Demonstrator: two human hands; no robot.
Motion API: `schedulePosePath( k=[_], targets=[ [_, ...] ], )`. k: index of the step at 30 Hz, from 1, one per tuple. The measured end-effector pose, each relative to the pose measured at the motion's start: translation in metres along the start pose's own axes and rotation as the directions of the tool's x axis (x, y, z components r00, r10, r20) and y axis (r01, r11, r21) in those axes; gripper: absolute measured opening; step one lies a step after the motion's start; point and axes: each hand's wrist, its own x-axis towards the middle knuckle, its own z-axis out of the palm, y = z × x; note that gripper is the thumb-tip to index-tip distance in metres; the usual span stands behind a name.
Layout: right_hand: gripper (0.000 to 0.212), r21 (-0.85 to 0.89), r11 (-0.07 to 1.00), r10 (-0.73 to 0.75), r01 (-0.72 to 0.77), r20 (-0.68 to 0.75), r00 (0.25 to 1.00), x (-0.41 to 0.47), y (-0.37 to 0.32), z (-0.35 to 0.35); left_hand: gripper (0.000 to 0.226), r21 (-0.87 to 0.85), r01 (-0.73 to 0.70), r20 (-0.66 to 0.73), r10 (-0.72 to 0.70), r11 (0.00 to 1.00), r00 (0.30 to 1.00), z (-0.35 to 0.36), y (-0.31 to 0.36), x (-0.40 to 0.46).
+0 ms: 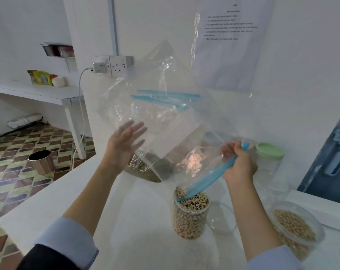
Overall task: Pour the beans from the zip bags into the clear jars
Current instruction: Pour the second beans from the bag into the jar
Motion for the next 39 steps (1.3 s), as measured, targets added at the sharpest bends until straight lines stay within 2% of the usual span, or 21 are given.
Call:
schedulePosePath(
  k=[1,4,5,7,15,39],
  targets=[
    [0.012,0.011,1.000,0.003,-0.003,-0.016,1.000,0.001,0.001,-0.002,0.069,0.019,0.026,-0.005,-0.026,0.999,1.000,0.005,-0.008,-0.002],
    [0.015,0.034,0.999,-0.005,0.007,-0.031,1.000,0.006,0.004,-0.006,0.010,0.011,0.025,-0.126,-0.023,1.000,0.992,0.025,-0.015,-0.001],
    [0.017,0.035,0.999,-0.009,0.010,-0.035,0.999,0.007,0.004,-0.008,0.007,0.012,0.025,-0.172,-0.023,1.000,0.985,0.030,-0.013,0.002],
    [0.019,0.040,0.999,-0.017,0.019,-0.049,0.999,0.009,0.004,-0.011,0.014,0.014,0.034,-0.199,-0.031,0.999,0.979,0.038,-0.009,0.008],
    [0.021,0.088,0.995,-0.033,0.039,-0.079,0.996,0.017,0.003,-0.015,0.018,-0.007,0.023,-0.154,-0.024,1.000,0.988,0.053,-0.012,0.016],
    [0.015,0.035,0.995,-0.090,0.092,-0.057,0.994,0.017,-0.004,-0.010,0.026,-0.086,-0.072,-0.130,0.060,0.994,0.990,0.068,-0.013,0.019]
  ],
)
